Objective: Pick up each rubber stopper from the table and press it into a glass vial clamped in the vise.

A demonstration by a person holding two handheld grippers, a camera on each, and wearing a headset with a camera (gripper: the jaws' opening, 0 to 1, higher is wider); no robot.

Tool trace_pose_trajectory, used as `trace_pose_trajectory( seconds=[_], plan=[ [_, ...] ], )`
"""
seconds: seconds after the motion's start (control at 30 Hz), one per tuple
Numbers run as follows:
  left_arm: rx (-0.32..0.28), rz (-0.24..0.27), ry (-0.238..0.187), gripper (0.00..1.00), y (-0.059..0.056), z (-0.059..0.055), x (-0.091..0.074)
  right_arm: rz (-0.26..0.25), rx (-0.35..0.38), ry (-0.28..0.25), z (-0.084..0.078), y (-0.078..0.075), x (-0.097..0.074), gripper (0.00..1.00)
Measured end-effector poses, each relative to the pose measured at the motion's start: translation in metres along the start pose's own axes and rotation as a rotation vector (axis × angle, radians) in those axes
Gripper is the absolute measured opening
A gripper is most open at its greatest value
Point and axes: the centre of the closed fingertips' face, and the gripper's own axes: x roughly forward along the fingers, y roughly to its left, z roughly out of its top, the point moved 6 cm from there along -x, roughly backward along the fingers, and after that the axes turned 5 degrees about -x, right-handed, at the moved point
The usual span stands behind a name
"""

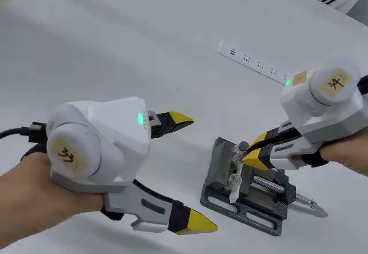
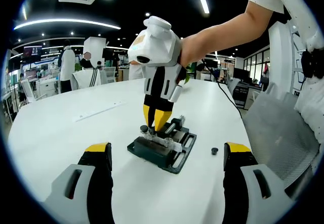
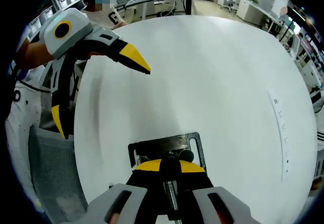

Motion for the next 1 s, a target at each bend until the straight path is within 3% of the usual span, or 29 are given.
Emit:
trace_pose_trajectory(
  seconds=[1.0],
  plan=[
    [-0.006,-0.013,-0.005,0.89,-0.0003,0.0004,0.0031,-0.02,-0.052,0.081,0.0049,0.0013,0.0052,0.05]
  ],
)
